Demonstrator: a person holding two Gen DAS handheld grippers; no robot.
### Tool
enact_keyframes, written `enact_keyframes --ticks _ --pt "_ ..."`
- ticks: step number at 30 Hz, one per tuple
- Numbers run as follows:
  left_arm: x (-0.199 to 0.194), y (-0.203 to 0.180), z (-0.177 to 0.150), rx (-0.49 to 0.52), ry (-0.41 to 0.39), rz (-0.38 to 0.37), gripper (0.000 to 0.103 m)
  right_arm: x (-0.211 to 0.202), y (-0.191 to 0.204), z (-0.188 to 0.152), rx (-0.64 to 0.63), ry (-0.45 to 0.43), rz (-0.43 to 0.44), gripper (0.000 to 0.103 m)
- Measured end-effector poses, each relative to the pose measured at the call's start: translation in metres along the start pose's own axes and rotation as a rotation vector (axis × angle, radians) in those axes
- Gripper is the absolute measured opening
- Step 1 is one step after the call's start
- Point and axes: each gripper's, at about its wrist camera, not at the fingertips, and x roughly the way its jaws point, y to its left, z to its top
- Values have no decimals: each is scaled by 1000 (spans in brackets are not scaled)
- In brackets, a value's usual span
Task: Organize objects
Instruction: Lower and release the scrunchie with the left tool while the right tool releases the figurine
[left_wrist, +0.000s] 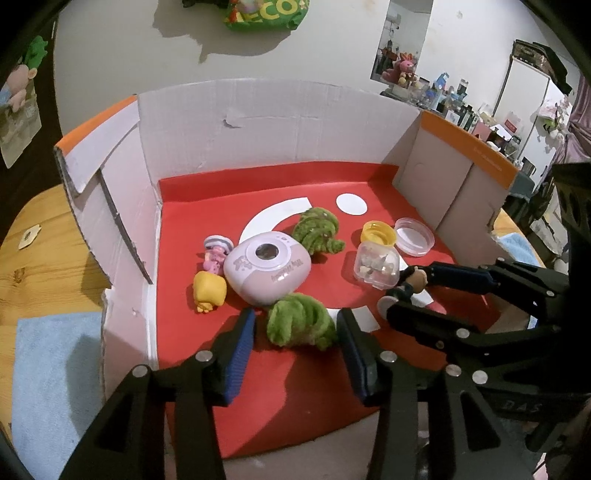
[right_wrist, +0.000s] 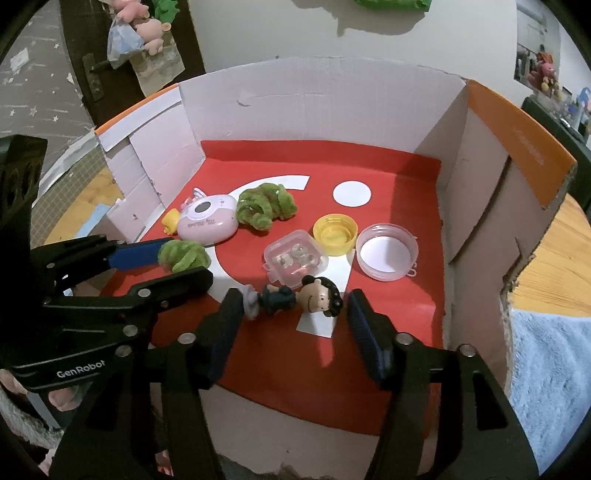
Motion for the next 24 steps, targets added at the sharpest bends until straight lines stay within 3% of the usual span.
enact_keyframes --ticks 13,19,20,24 --pt "-10 -6 -5 11 -24 5 62 -19 4 -5 -9 -26 6 64" --pt "-23 -8 -9 15 -44 9 63 -36 6 -10 -11 -47 7 68" --pt "-25 -8 -10 14 -46 8 64 -39 6 -11 -12 -52 8 73" --pt "-36 -11 -14 18 -71 24 74 -49 9 -17 -11 -67 7 73"
